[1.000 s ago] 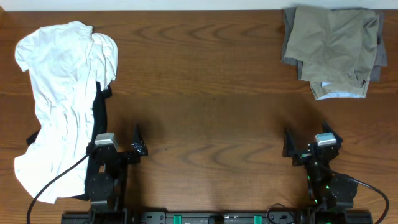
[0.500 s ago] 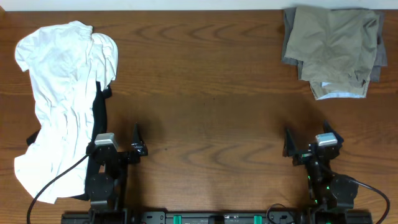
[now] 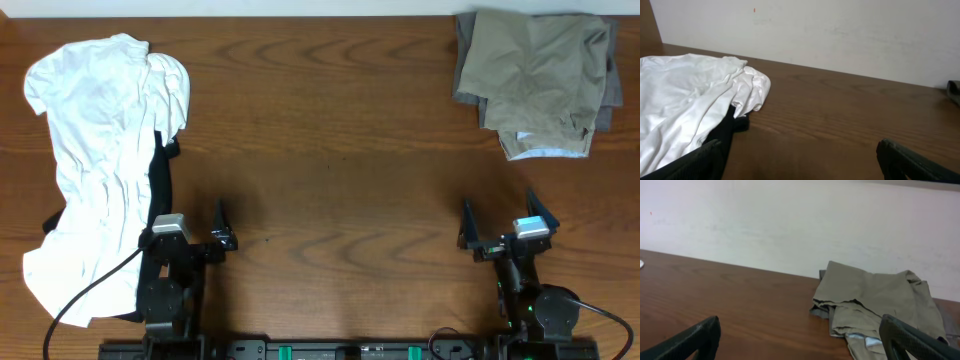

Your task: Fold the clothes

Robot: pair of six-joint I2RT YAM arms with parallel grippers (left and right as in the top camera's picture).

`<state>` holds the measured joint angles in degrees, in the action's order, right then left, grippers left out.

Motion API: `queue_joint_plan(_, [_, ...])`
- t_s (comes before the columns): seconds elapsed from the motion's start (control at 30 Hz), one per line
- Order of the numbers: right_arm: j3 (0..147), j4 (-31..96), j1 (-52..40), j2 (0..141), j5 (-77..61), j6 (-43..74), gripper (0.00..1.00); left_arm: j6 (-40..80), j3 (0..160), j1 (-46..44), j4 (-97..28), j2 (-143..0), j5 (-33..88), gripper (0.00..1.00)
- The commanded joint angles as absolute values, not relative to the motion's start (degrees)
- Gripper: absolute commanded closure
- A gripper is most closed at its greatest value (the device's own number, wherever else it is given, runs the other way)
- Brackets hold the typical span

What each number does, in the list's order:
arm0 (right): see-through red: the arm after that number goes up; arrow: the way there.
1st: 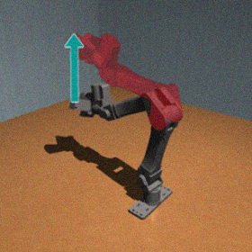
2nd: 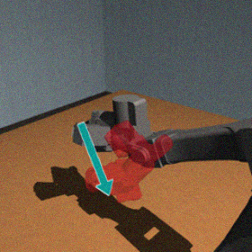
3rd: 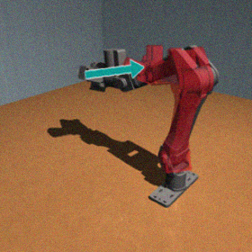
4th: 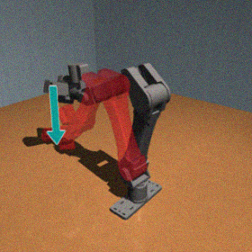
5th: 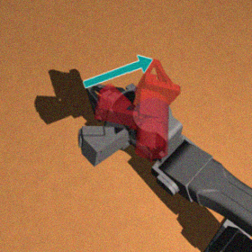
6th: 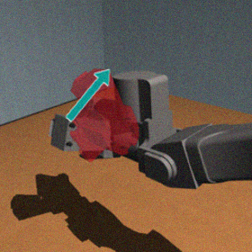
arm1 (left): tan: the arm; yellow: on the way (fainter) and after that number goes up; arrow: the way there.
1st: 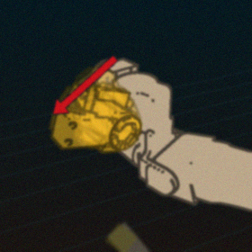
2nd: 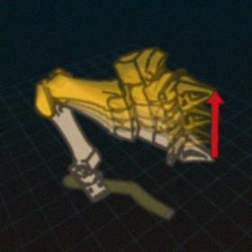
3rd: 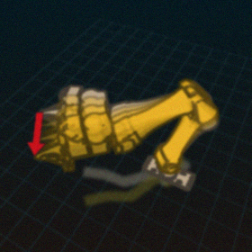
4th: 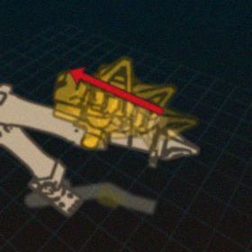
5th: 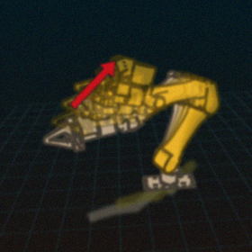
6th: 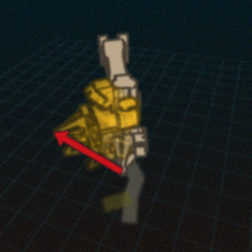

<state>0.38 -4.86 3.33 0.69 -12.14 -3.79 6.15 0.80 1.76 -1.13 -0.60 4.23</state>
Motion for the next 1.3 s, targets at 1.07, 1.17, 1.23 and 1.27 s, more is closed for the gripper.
queue_joint_plan(1.07, [17.96, -9.41, 3.79, 24.23, -19.27, -4.36, 0.01, 8.60, 28.29, 1.54, -10.68, -38.15, 4.69, 0.02])
queue_joint_plan(1.17, [21.65, -9.39, 3.79, 30.24, -21.78, -4.34, 0.01, 8.58, 34.54, 1.58, -14.98, -44.73, 4.69, 0.02])
queue_joint_plan(1.23, [24.32, -9.37, 3.79, 34.94, -23.07, -4.34, 0.01, 8.54, 38.87, 1.58, -18.02, -48.86, 4.69, 0.02])
queue_joint_plan(1.27, [25.47, -9.37, 3.79, 37.06, -23.66, -4.34, 0.01, 7.97, 41.23, 1.58, -19.70, -51.09, 4.69, 0.02])
